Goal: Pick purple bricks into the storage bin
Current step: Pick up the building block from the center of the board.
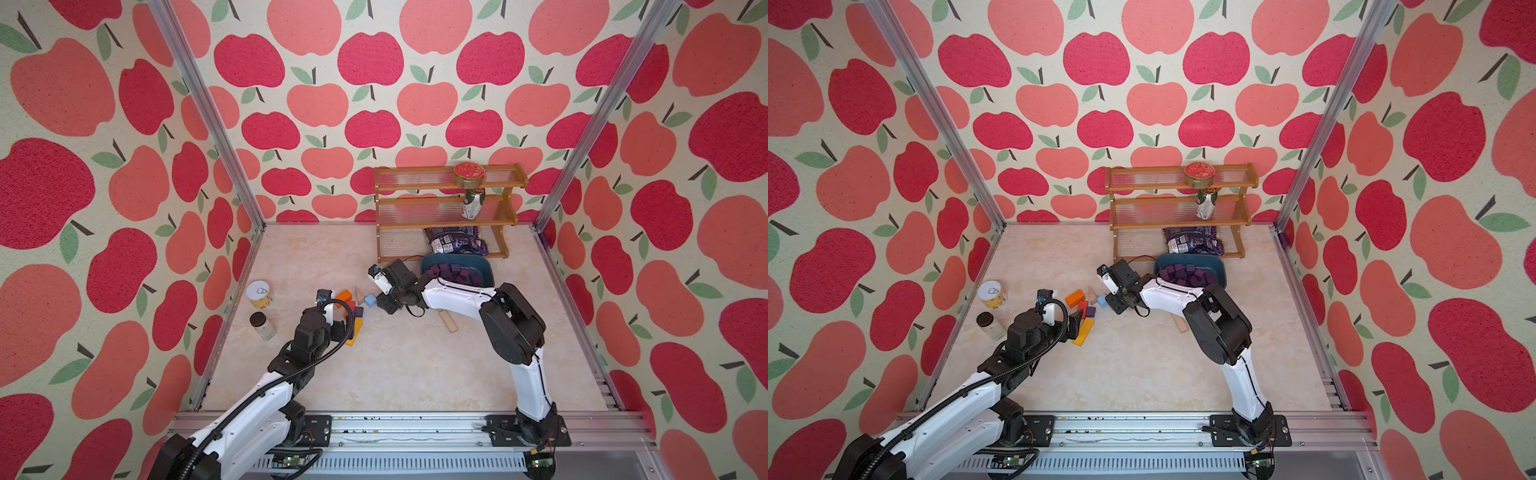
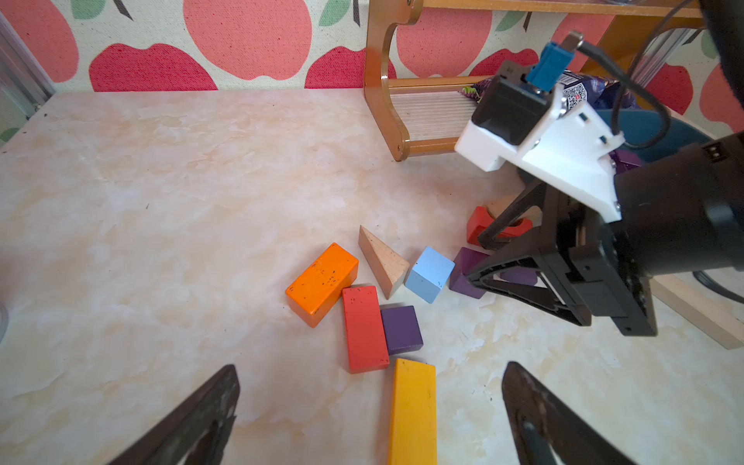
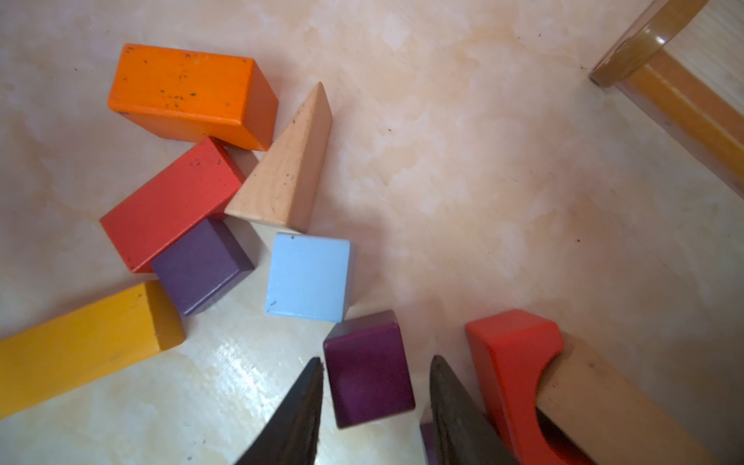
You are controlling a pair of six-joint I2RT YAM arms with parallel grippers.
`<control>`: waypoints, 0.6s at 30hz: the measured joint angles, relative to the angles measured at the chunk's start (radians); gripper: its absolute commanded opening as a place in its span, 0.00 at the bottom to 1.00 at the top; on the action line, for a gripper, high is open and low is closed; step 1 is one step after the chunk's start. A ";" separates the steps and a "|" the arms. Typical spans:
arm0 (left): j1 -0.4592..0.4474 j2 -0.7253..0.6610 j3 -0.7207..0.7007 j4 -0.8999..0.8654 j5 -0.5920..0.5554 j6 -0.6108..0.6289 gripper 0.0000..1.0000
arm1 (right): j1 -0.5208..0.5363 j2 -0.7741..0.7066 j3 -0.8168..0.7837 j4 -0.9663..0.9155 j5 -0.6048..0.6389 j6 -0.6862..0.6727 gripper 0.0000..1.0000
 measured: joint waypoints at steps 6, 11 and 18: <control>0.001 0.000 0.000 0.000 0.000 0.000 0.99 | -0.008 0.019 0.002 -0.011 -0.002 0.008 0.51; 0.002 0.005 0.000 -0.001 0.000 0.000 0.99 | -0.014 0.024 0.003 -0.014 -0.010 0.007 0.53; 0.003 0.005 0.000 0.000 0.000 0.000 0.99 | -0.017 0.054 0.039 -0.015 -0.031 0.007 0.51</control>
